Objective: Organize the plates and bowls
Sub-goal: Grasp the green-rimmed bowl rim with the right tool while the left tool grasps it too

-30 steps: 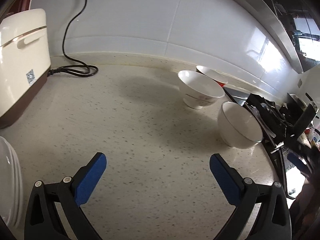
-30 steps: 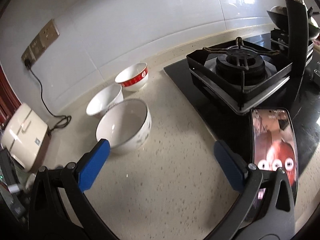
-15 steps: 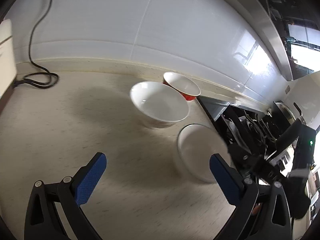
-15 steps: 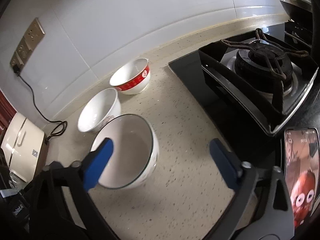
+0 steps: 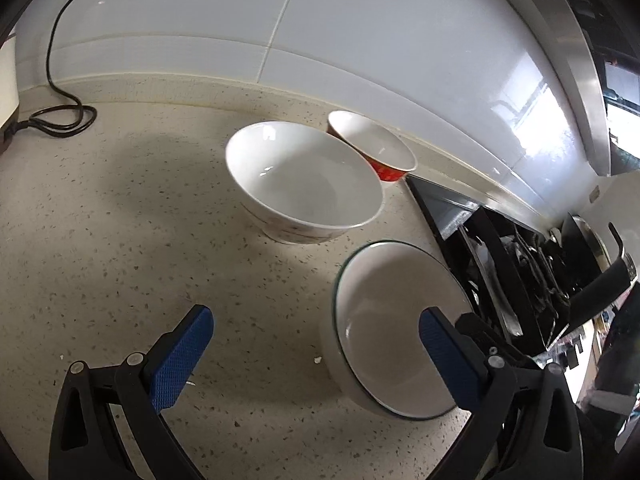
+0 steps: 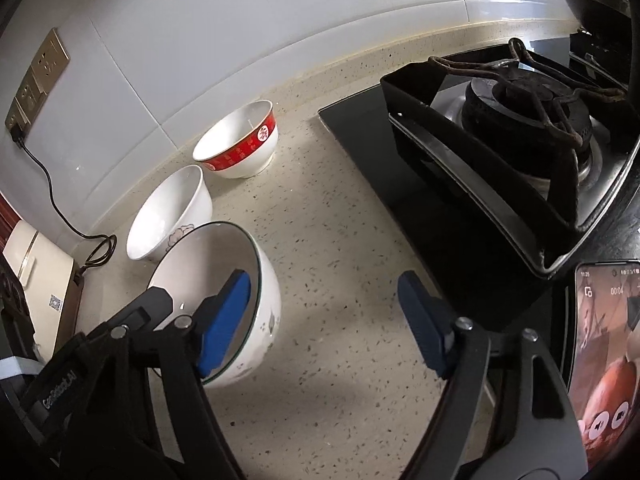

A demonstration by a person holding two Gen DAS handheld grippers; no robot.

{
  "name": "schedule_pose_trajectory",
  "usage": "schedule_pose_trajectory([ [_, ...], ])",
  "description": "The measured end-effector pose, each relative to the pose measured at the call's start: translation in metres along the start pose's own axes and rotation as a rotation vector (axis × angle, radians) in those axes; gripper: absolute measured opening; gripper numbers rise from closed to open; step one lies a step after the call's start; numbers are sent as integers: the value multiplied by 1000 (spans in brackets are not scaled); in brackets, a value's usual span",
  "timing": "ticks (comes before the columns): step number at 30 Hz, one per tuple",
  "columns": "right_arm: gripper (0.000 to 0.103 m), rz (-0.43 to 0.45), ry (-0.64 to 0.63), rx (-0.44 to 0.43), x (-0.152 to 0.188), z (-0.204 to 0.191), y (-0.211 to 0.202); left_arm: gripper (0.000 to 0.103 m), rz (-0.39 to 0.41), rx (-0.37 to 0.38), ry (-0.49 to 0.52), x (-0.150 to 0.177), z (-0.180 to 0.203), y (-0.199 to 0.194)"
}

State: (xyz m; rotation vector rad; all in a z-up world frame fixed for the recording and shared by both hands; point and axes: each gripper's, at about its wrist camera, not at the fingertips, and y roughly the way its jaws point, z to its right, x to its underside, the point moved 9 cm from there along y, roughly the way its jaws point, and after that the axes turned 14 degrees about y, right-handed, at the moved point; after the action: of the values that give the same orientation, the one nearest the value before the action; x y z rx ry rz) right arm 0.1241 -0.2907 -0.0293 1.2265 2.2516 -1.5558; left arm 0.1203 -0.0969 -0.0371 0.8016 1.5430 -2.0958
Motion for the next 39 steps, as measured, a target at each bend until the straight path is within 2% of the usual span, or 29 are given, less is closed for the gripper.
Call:
schedule_pose_trajectory([
  [8,78,-6,-10,15,1,2,5,103,-10,-31,-19,2,-7,10],
  [13,78,7,-20,28,0,1,5,103,15,-66,-11,0,-10,7],
  [17,78,-2,-25,42,0,0,11,97,-5,-54,-39,4,-13,13],
  [19,71,-13,-39,56,2,-1,15,94,-16,-66,-34,6,-12,14],
  [21,59,-30,-54,52,6,-3,17,85,-36,-91,-7,9,-11,17],
  [22,58,-46,-63,48,10,-5,19,75,-53,-91,4,11,-10,20],
  [23,55,-53,-69,43,12,-6,20,71,-53,-103,19,10,-9,21],
  [25,47,-54,-84,25,17,-11,20,64,-55,-80,28,11,-5,22],
  [27,35,-52,-87,-3,20,-16,18,50,-51,-47,47,11,2,20],
  [28,30,-50,-95,-25,22,-19,17,37,-44,-24,68,11,9,19],
  [29,20,-46,-102,-39,23,-22,15,23,-39,-13,87,10,14,18],
  [30,19,-35,-115,-41,26,-25,14,17,-34,-10,111,9,20,16],
  [31,19,-25,-110,-40,25,-25,12,14,-22,-25,118,8,22,12],
  [36,18,-16,-60,-69,21,-19,9,12,-9,-35,135,8,25,5],
  [39,18,10,-20,-115,17,-16,1,12,6,-36,139,8,28,-1],
])
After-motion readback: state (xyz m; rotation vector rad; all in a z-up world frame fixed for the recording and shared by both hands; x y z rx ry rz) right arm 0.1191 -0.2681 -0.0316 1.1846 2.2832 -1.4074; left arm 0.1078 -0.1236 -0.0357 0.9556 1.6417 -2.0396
